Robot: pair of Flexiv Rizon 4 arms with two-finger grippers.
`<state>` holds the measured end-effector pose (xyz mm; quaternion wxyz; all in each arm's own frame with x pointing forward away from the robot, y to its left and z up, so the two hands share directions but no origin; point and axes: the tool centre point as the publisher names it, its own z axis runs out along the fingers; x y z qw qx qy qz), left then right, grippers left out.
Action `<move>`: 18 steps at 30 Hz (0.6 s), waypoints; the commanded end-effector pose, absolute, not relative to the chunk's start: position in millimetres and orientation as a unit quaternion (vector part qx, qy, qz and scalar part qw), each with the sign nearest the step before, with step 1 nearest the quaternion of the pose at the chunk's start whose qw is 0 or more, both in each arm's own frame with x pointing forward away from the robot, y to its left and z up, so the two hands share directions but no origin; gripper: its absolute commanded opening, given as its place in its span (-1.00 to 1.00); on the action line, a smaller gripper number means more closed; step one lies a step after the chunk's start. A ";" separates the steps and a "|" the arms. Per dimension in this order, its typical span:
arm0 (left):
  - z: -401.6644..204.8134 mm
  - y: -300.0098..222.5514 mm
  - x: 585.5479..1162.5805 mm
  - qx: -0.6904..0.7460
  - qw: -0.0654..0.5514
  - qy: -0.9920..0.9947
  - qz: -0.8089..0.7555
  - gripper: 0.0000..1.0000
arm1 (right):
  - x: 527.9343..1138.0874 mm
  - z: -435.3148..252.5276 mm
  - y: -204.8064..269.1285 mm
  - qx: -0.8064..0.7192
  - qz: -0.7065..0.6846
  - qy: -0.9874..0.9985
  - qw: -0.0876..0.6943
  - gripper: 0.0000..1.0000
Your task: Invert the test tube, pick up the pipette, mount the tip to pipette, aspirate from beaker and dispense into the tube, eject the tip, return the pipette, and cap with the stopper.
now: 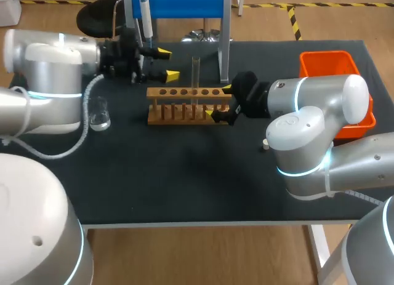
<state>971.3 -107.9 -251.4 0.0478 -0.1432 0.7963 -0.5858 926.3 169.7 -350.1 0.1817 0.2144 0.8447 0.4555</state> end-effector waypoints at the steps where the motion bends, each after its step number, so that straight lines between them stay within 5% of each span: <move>1: -215.9 -64.6 917.6 -0.188 0.079 0.816 -0.540 1.00 | 926.2 -347.9 169.4 0.215 0.453 0.847 0.180 1.00; 18: -220.0 -48.5 924.1 -0.226 0.104 0.811 -0.530 1.00 | 926.2 -347.9 169.4 0.215 0.453 0.847 0.180 1.00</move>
